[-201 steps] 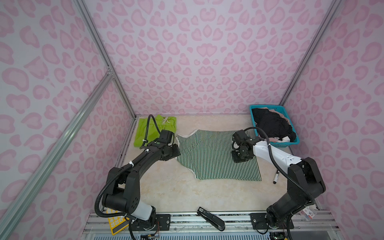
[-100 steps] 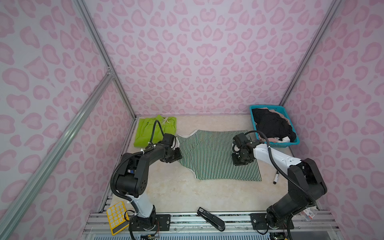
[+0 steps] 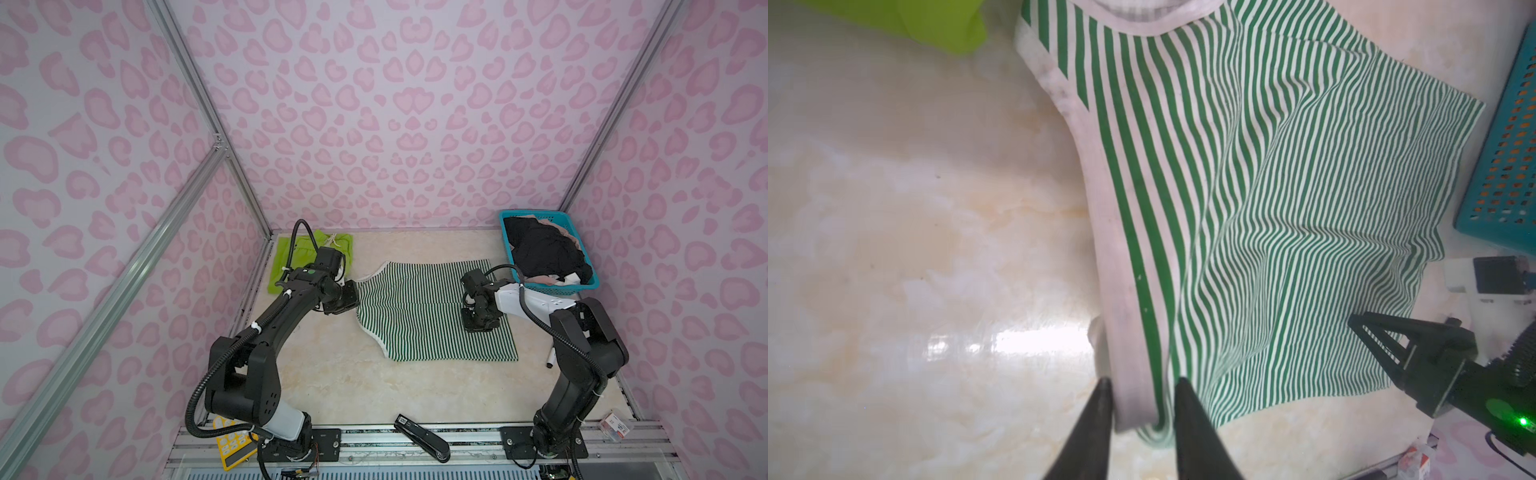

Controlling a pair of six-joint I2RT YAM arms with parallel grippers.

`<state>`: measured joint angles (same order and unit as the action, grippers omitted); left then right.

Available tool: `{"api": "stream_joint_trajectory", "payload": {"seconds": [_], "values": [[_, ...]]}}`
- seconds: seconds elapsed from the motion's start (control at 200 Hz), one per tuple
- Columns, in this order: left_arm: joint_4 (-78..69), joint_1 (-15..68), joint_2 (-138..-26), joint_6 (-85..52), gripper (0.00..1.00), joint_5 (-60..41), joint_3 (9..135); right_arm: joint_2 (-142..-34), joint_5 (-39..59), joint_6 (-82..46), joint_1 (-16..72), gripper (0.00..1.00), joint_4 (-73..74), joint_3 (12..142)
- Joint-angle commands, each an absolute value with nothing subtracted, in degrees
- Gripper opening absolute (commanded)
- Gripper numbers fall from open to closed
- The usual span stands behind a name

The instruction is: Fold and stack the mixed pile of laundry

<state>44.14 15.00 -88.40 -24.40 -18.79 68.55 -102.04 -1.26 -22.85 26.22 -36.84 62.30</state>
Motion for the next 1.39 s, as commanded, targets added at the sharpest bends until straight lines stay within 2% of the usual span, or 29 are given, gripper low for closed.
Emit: {"api": "stream_joint_trajectory", "payload": {"seconds": [0.0,0.07,0.32,0.595,0.845,0.95,1.17,1.39], "values": [[51.48,14.93,-87.58,-23.61,0.46,-14.96,68.53,-102.73,-1.58,-22.98,26.26,0.32,-36.69,62.15],[50.75,14.85,-86.68,-23.99,0.49,-12.79,66.68,-102.92,-1.67,-22.81,26.19,0.32,-36.74,62.04],[45.77,14.89,-85.02,-25.82,0.49,-6.01,57.96,-103.59,-3.11,-22.23,26.17,0.32,-37.44,62.13],[37.98,14.87,-91.61,-28.46,0.42,-7.66,54.92,-104.42,-4.09,-22.45,26.24,0.31,-38.01,63.16],[32.55,14.93,-95.06,-31.23,0.41,-11.60,53.45,-103.36,-4.66,-22.23,26.11,0.31,-37.97,62.14],[31.80,14.91,-96.70,-32.06,0.37,-11.38,52.96,-103.01,-4.42,-22.32,26.02,0.31,-37.62,61.79],[32.22,14.91,-94.85,-34.54,0.08,-10.63,49.36,-101.88,-4.24,-22.15,25.91,0.31,-37.30,61.00],[37.33,15.05,-82.27,-38.43,0.05,-6.85,42.38,-100.57,-3.70,-21.97,25.66,0.31,-37.59,60.03]]}}
